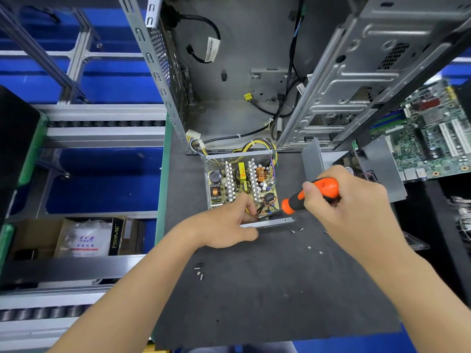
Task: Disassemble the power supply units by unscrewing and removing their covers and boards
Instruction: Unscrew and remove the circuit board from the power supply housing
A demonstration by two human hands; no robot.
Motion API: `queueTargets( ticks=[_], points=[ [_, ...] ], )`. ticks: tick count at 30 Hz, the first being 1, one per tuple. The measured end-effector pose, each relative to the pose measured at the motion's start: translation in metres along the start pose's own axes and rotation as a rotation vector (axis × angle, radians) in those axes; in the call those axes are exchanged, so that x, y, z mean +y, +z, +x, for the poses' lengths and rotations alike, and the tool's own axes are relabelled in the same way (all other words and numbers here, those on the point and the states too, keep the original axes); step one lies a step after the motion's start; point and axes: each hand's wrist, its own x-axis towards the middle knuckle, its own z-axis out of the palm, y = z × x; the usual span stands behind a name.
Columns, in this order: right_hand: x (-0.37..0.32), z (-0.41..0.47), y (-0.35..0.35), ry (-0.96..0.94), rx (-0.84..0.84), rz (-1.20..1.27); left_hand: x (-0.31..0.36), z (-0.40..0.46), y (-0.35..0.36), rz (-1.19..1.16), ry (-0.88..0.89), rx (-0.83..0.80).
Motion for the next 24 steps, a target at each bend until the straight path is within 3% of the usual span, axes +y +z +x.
queueTargets(
  ticks=[19, 24],
  points=[
    [-0.003, -0.003, 0.0, -0.054, 0.013, -0.021, -0.002, 0.0, 0.002, -0.028, 0.016, 0.022],
    [-0.022, 0.002, -0.005, -0.181, -0.109, -0.098, 0.0, -0.001, 0.002, -0.051, 0.012, 0.014]
  ],
)
